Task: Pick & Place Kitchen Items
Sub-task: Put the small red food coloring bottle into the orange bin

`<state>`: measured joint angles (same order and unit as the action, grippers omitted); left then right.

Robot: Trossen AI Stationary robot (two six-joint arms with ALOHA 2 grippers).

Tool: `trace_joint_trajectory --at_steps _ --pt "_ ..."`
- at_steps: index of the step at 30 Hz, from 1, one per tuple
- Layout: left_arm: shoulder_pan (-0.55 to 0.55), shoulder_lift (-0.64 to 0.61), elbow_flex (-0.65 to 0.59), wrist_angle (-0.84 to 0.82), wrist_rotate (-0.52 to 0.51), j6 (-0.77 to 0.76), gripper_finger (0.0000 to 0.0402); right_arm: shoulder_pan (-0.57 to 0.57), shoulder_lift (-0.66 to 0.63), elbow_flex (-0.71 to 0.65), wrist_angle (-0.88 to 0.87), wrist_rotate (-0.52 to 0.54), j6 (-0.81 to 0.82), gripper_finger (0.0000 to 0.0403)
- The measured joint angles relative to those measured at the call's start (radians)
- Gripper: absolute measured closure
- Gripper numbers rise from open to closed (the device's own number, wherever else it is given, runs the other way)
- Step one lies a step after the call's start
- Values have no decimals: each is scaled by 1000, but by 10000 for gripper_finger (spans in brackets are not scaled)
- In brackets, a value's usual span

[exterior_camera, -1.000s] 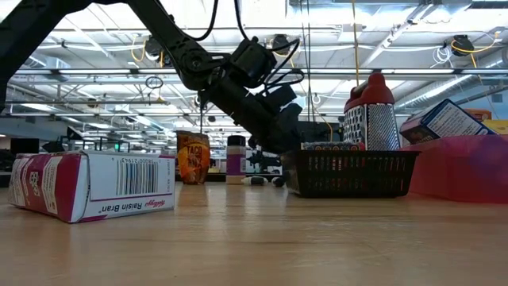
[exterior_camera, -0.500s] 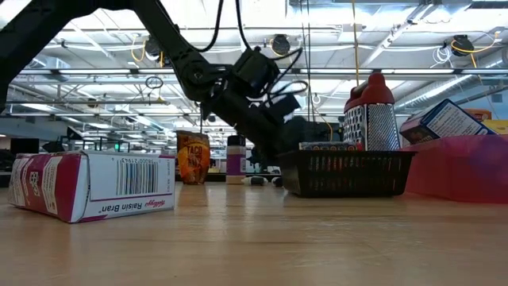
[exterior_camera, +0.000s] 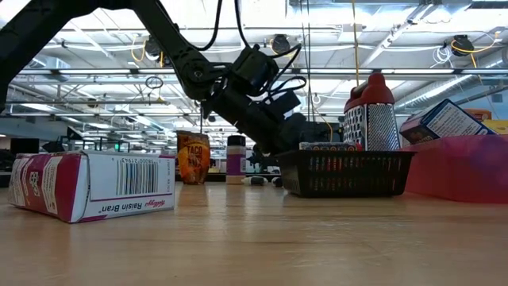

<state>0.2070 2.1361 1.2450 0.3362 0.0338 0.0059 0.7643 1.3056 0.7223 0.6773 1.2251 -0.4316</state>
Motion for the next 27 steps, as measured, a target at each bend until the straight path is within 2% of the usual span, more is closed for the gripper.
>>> trace_joint_trajectory --at_steps 12,27 --pt "-2 -15 0 -26 0 -8 398 0 0 0 0 0 0 348" --pt "-28 -162 -3 -204 -35 26 400 0 0 -2 -1 0 0 348"
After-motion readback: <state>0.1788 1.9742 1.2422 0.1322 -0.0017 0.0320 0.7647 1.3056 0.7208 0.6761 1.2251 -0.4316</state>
